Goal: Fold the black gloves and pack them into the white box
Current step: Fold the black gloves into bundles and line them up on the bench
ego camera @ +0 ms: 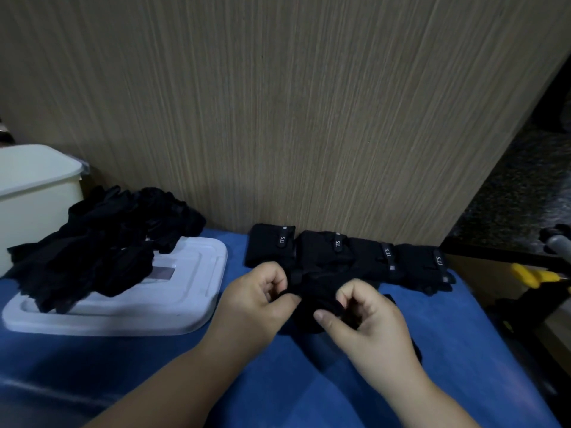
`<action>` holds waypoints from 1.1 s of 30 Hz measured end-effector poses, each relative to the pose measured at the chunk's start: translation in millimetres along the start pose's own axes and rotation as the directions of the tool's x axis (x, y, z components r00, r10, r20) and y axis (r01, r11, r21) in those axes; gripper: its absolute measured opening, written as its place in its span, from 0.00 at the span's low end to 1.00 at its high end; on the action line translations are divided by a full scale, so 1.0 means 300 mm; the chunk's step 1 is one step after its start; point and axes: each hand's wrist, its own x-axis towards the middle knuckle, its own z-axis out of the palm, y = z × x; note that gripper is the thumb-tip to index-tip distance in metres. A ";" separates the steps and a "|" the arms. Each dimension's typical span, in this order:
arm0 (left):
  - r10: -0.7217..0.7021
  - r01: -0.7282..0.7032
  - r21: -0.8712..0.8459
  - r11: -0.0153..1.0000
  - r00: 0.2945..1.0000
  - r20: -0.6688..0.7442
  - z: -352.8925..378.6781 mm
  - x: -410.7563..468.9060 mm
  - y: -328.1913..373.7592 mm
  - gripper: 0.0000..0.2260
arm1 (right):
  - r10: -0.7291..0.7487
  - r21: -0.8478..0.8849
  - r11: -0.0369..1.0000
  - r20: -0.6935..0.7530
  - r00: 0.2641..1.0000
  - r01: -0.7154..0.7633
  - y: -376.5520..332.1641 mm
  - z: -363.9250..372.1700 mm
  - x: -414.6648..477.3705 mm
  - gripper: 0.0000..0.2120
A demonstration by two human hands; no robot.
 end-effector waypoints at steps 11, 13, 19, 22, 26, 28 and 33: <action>0.094 -0.087 0.138 0.987 0.995 -0.045 0.023 -0.037 0.014 0.14 | -0.118 -0.233 0.971 -0.250 0.961 0.059 0.016 0.003 0.008 0.16; 0.076 -0.068 0.138 0.988 0.996 -0.055 0.025 -0.035 0.017 0.14 | -0.055 -0.129 0.991 -0.232 0.971 0.025 0.011 0.004 0.007 0.17; 0.053 -0.041 0.128 0.991 0.994 -0.094 0.018 -0.023 0.023 0.15 | 0.111 0.326 0.932 0.154 0.982 -0.157 -0.007 -0.011 0.000 0.15; 0.029 -0.020 0.092 0.996 0.995 -0.094 0.016 -0.017 0.018 0.14 | 0.116 0.371 0.913 0.153 0.981 -0.166 0.008 -0.005 0.004 0.17; 0.069 -0.065 0.089 0.994 0.996 -0.047 0.016 -0.021 0.018 0.15 | 0.146 0.368 0.915 0.081 0.986 -0.166 0.023 0.004 0.010 0.18; 0.149 -0.143 0.144 0.979 0.989 -0.028 0.019 -0.028 0.023 0.16 | 0.144 0.385 0.909 0.067 0.987 -0.159 0.026 0.001 0.012 0.18; 0.189 -0.191 0.153 0.969 0.981 0.029 0.019 -0.040 0.029 0.14 | 0.187 0.385 0.901 0.076 0.979 -0.202 0.027 0.001 0.013 0.16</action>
